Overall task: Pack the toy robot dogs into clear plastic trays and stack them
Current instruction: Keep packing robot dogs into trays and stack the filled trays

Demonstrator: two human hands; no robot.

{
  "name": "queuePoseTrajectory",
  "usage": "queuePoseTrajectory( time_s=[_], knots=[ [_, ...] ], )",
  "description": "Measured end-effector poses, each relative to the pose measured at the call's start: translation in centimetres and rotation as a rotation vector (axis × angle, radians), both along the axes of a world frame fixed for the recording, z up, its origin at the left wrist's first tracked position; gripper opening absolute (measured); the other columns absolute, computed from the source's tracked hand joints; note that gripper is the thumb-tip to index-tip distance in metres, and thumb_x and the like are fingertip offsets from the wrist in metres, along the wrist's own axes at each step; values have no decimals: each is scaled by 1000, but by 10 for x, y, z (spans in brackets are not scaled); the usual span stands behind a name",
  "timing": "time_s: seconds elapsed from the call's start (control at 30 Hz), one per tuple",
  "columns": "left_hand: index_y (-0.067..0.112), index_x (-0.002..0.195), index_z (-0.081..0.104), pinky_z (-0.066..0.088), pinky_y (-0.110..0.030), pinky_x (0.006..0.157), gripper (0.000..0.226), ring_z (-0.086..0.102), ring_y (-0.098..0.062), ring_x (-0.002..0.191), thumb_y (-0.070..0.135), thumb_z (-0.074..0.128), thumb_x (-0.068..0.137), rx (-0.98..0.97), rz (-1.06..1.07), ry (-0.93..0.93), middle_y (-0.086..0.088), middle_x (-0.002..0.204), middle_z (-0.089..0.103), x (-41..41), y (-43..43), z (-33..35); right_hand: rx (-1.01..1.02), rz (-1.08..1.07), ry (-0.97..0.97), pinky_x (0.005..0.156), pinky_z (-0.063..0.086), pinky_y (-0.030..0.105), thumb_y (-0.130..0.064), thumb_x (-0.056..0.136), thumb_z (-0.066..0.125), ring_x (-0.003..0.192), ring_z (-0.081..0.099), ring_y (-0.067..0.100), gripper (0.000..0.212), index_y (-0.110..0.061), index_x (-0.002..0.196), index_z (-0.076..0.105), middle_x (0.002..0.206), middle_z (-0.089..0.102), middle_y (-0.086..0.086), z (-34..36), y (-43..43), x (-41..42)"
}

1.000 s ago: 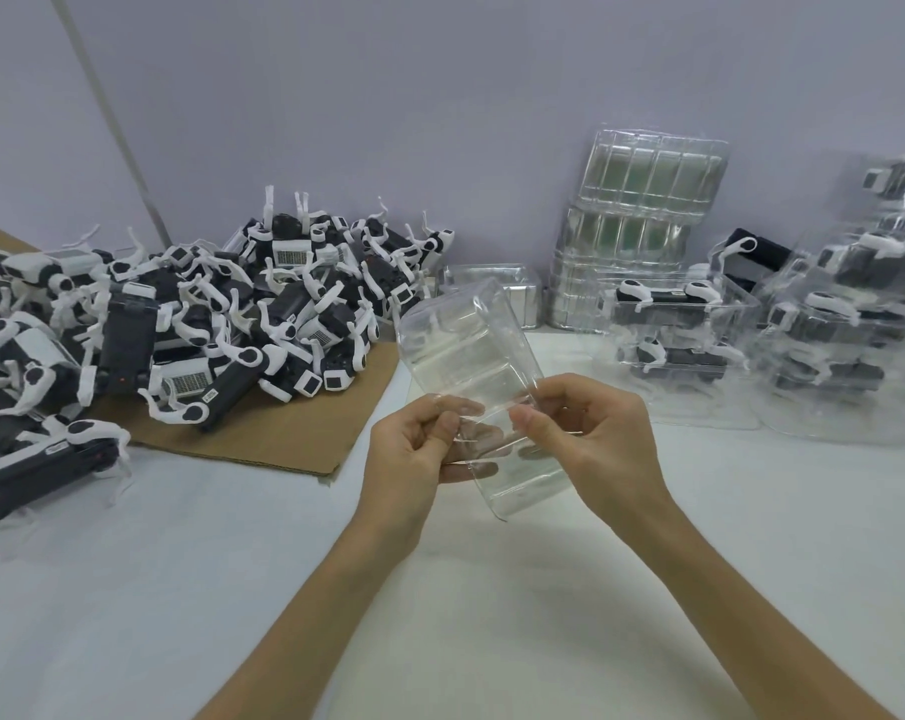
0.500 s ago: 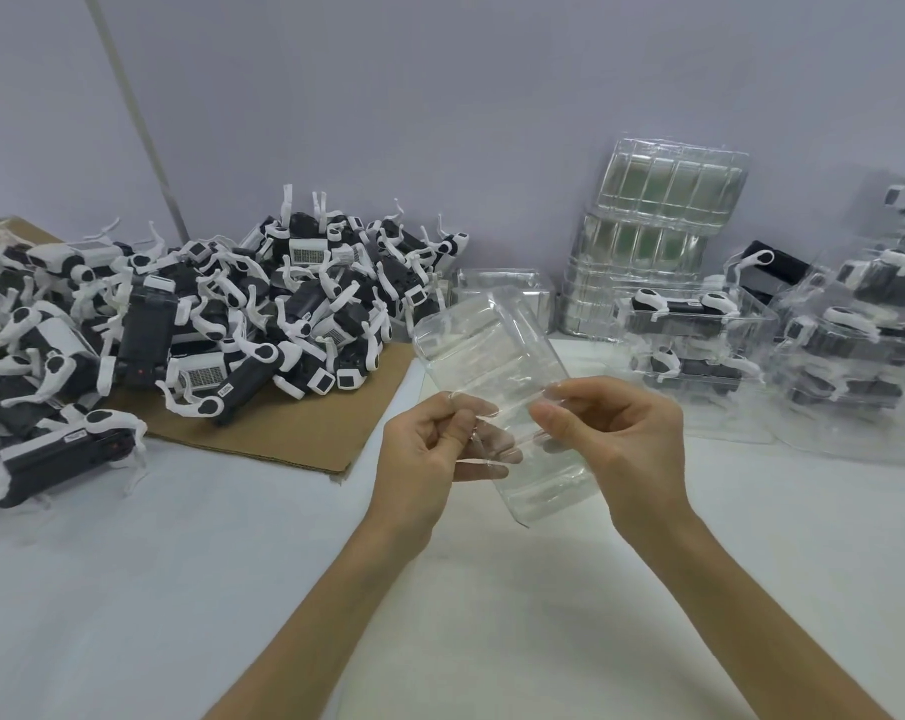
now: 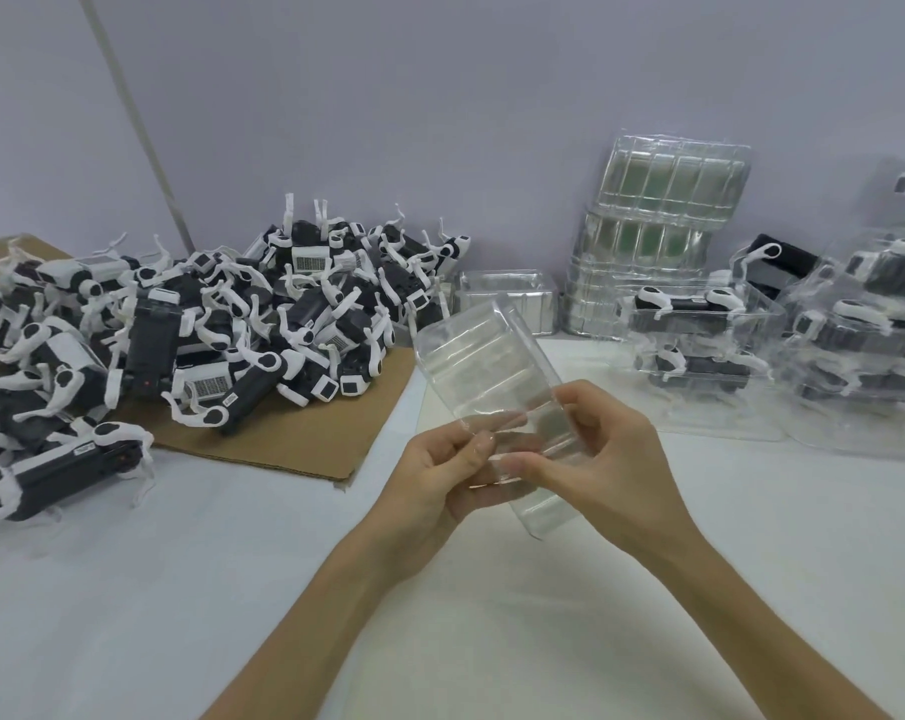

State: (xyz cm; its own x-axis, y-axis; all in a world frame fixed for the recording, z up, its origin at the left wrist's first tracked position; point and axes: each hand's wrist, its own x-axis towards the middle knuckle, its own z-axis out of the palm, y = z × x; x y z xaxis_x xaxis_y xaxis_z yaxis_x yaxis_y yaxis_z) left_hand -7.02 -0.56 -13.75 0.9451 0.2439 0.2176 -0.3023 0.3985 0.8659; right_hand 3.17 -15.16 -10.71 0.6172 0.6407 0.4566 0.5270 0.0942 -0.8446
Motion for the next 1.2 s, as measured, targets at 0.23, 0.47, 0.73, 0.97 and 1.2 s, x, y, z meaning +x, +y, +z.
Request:
queuePoseTrajectory(
  time_s=[0.23,0.47,0.73,0.97,1.2],
  knots=[
    [19,101,77,61,-35,71,25,74,-25,90,15,52,99,111,138,10,-15,101,75,1,-1,2,97,-5,77,64,56,26,-19,71,90,69,73,18,24,-20,86,71,75,75,2,-4,1,-4],
    [9,95,63,56,-28,54,20,70,-18,61,6,44,100,127,472,67,-4,74,72,-6,32,0,447,-149,132,51,55,26,-14,83,74,56,71,17,8,-14,89,68,68,74,-3,20,-20,24],
    [11,108,60,61,-32,67,25,74,-21,82,7,35,106,-259,529,99,-4,90,75,1,40,-5,421,-372,-200,80,54,24,-17,88,77,85,72,11,27,-18,112,65,88,74,-7,27,-40,51],
    [0,102,57,60,-30,59,23,75,-29,77,10,37,107,-88,507,331,-14,84,76,23,22,-6,365,-392,-262,86,47,12,-10,90,72,93,70,7,25,-16,113,65,94,72,-9,20,-38,53],
    [-5,88,64,61,-33,55,52,74,-32,66,36,39,107,292,362,600,-21,74,73,86,6,9,342,-386,-257,83,53,20,-13,92,71,90,71,14,25,-17,115,64,95,71,-6,18,-36,53]
  ],
)
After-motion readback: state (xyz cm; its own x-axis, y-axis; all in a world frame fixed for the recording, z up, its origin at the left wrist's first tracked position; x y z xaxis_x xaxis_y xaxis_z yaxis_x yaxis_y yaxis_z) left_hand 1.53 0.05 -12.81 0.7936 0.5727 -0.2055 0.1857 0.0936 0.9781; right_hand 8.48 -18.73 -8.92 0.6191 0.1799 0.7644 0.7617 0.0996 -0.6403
